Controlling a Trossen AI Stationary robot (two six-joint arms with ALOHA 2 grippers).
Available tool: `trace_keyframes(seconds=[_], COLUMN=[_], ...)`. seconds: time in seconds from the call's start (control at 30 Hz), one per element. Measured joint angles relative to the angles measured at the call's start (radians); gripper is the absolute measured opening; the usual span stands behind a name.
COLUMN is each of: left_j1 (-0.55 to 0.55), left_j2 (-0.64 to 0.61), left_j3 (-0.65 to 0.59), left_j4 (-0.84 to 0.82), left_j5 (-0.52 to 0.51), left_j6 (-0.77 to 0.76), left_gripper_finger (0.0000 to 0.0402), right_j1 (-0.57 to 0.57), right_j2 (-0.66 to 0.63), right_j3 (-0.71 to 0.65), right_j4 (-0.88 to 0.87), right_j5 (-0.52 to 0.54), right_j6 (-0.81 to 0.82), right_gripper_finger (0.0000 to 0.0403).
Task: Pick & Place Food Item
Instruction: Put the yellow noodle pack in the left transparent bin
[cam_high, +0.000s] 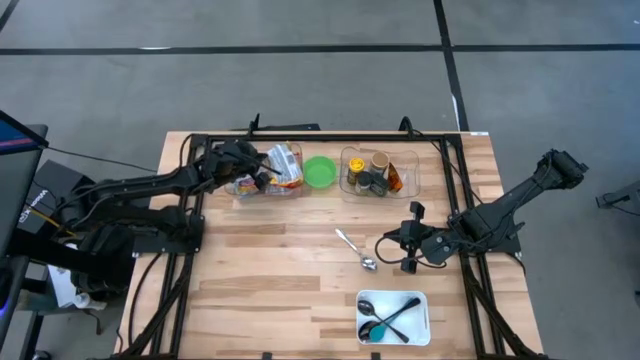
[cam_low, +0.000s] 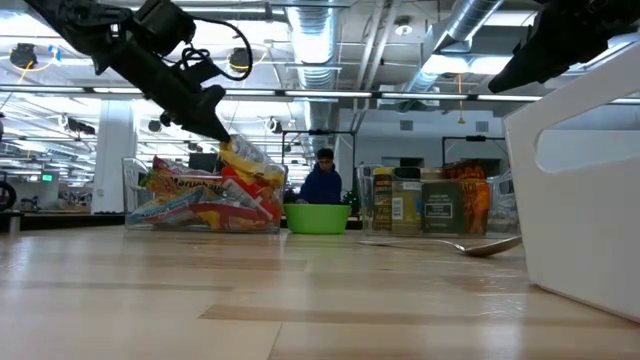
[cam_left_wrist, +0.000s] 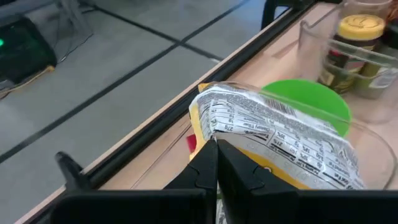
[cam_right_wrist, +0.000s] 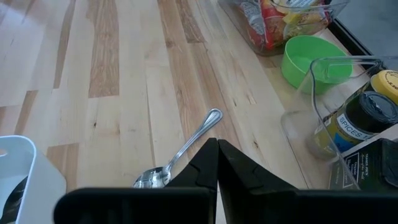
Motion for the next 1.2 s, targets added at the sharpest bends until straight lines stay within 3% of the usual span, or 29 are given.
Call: trace_keyframes(seconds=[0.57,0.97,1.2], left_j1=[0.058,0.058,0.058], left_j2=[0.034,0.034,0.029], left_j3=[-0.043,-0.043,-0.043], left_j4=[0.095,0.096,0.095], left_j5=[0.008,0.012,0.012], left_j6=[0.002,-0.050,-0.058], left_gripper_finger=[0.0006,0.0121,0.0145], right_j1=[-0.025,-0.035,-0.034], right_j2=[0.000,0.000,0.000], right_j3=[0.000,0.000,0.000], right_j4=[0.002,0.007,0.006], right_j5=[0.000,-0.001,-0.003], right_j6=[-0.019,-0.019,-0.018], right_gripper_finger=[0.0001,0.0001,0.0001])
